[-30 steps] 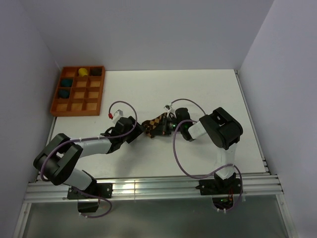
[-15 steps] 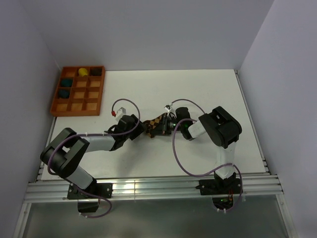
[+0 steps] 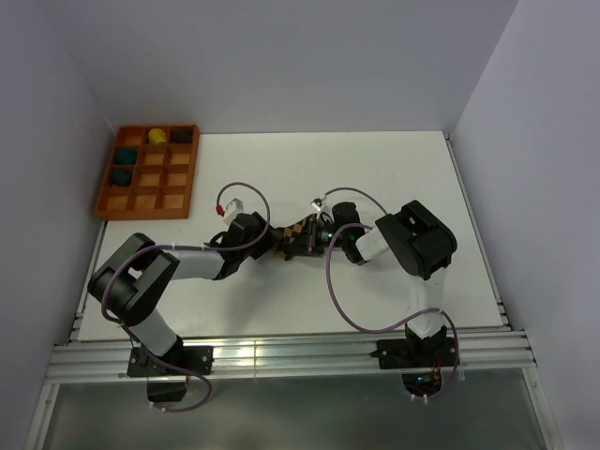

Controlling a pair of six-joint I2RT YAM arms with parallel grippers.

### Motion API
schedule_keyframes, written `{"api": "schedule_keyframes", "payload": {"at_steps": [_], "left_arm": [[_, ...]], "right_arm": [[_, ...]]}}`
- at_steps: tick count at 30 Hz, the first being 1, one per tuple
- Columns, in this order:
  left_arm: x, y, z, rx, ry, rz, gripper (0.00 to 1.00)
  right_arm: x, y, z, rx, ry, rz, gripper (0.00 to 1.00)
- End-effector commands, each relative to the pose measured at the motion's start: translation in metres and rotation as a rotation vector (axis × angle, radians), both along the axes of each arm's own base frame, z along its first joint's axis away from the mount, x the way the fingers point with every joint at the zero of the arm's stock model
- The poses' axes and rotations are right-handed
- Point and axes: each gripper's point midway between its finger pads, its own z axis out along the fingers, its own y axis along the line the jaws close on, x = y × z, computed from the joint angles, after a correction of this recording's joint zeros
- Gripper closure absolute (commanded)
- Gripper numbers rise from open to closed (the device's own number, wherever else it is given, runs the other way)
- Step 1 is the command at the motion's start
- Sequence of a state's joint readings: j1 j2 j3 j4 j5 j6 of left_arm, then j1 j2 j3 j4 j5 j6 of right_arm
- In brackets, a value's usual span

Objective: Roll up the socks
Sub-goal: Roll the sock at the center of the board.

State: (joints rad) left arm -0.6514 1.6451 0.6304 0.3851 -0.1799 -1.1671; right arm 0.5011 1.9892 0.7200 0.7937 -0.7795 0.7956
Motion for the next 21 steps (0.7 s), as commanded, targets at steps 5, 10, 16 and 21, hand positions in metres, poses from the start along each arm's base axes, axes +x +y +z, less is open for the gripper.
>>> {"api": "schedule_keyframes", "payload": {"at_steps": [5,10,16,21], "left_arm": [[-0.002,0.003,-0.03,0.075,0.077,-0.007,0.52],[-0.006,0.006,-0.04,0.097,0.105,-0.011,0.7],[-0.008,0.011,-0.044,0.151,0.125,-0.009,0.83],[-0.01,0.012,-0.042,0.173,0.13,-0.01,0.87]], "right_arm": [[-0.021,-0.013,-0.038,-0.092,0.128,-0.016,1.0],[-0.015,-0.018,-0.032,-0.136,0.06,-0.031,0.95],[-0.004,-0.029,-0.007,-0.22,-0.115,-0.068,0.69],[0.007,-0.033,0.024,-0.373,-0.353,-0.115,0.58]]}}
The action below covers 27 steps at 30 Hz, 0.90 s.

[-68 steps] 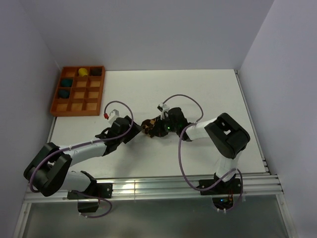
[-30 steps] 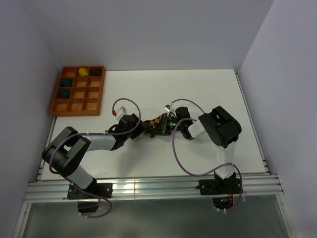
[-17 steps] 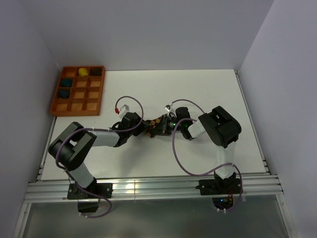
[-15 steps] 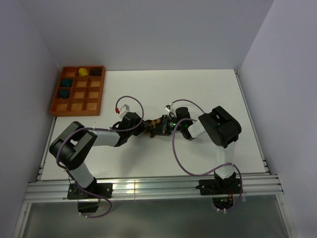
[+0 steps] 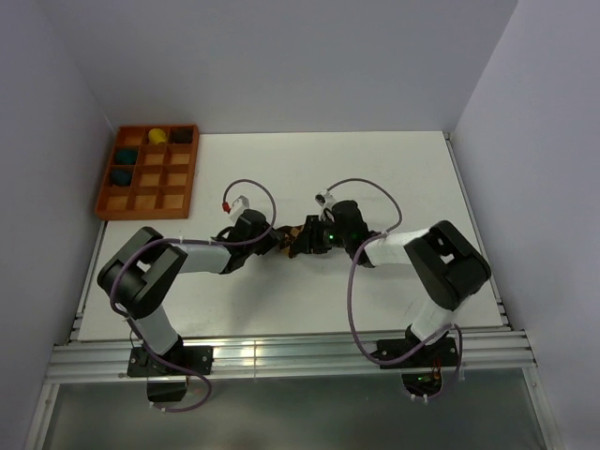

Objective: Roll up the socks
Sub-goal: Roll the sock at the center of the board.

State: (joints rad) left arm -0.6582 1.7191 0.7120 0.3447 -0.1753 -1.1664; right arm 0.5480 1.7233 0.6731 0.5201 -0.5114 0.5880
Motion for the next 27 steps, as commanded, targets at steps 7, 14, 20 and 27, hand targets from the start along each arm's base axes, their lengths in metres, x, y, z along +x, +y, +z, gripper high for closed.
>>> {"api": "schedule_keyframes", "payload": {"at_steps": [7,14,20,27], "left_arm": [[-0.027,0.027,-0.03,0.208,0.113,0.005,0.87],[-0.034,0.025,-0.027,0.204,0.115,-0.007,0.86],[-0.036,0.023,-0.026,0.198,0.116,-0.015,0.87],[-0.039,0.018,-0.026,0.198,0.121,-0.024,0.86]], "right_arm": [[0.001,-0.002,0.027,-0.34,-0.392,-0.049,0.51],[-0.002,0.006,0.034,-0.45,-0.548,-0.079,0.5],[-0.005,0.013,0.042,-0.455,-0.63,-0.073,0.49],[-0.005,0.029,0.018,-0.51,-0.615,-0.002,0.49]]}}
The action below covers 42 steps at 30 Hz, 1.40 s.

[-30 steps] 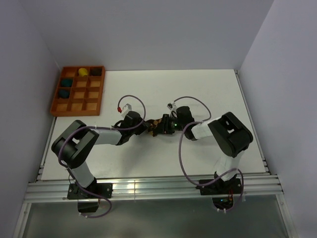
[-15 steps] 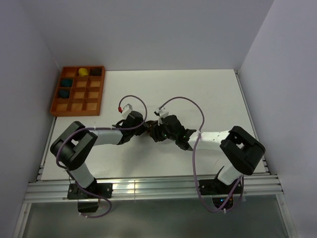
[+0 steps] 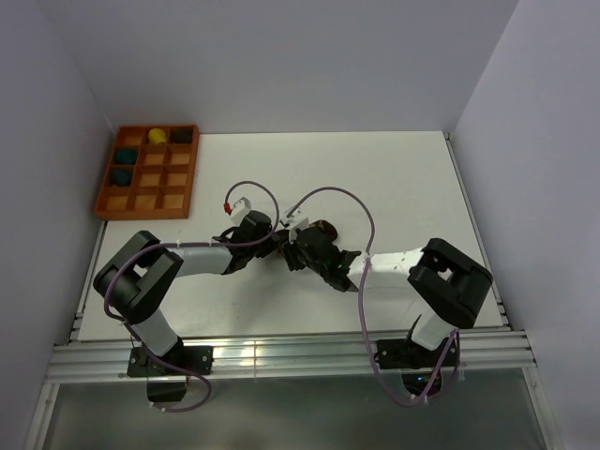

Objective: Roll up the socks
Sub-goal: Roll the sock at the center of the board.

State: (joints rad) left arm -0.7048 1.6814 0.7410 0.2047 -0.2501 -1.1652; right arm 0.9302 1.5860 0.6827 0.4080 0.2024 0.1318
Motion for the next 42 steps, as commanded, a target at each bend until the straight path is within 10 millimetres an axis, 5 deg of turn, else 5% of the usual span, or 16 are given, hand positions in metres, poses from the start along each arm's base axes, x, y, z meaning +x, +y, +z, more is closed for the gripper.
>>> {"api": "schedule_keyframes", "payload": {"at_steps": [1,13,17,20,29,42], "left_arm": [[-0.026,0.015,-0.026,0.111,0.096,-0.033,0.86],[-0.027,0.011,-0.024,0.079,0.103,-0.033,0.86],[-0.03,0.012,-0.02,0.061,0.098,-0.024,0.85],[-0.029,0.015,-0.011,0.042,0.075,-0.008,0.79],[-0.026,0.029,0.016,-0.044,-0.006,0.048,0.31],[-0.023,0.027,0.03,-0.125,-0.081,0.041,0.26]], "right_arm": [[0.007,0.013,-0.002,-0.026,-0.036,0.013,0.49],[-0.003,0.02,-0.043,-0.154,0.022,0.02,0.51],[-0.008,0.012,-0.063,-0.159,0.085,-0.025,0.69],[-0.013,0.005,-0.067,-0.111,0.139,-0.037,1.0],[-0.018,-0.007,-0.066,0.15,0.376,-0.011,1.0],[-0.015,-0.021,-0.06,0.575,0.738,-0.035,1.0]]}}
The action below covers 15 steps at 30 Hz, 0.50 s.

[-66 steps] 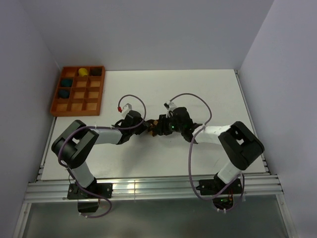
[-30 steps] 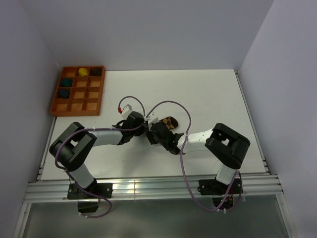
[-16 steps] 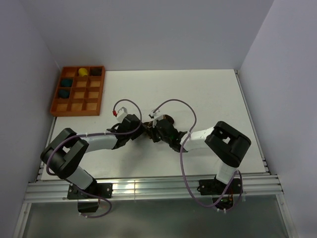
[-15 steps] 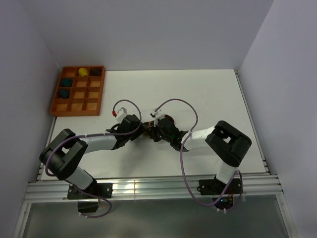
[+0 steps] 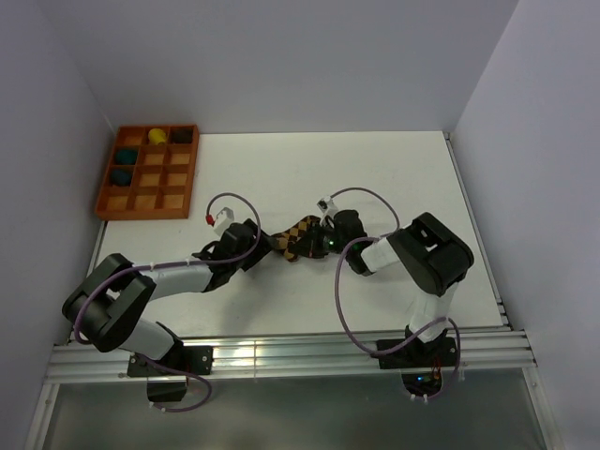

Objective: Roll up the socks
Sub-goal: Roll the sock at the center of the board.

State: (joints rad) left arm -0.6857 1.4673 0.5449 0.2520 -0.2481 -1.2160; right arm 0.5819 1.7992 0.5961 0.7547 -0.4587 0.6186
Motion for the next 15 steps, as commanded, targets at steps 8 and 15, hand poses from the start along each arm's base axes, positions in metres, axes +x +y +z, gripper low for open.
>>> {"api": "schedule_keyframes", "payload": {"at_steps": [8,15], "left_arm": [[0.007,-0.015,0.008,-0.05,-0.056,-0.055,0.28],[0.015,-0.025,0.008,-0.049,-0.071,-0.085,0.28]], "right_arm": [[-0.02,-0.015,-0.033,0.185,0.397,-0.026,1.0],[-0.011,-0.017,-0.04,0.086,0.397,-0.025,1.0]]}}
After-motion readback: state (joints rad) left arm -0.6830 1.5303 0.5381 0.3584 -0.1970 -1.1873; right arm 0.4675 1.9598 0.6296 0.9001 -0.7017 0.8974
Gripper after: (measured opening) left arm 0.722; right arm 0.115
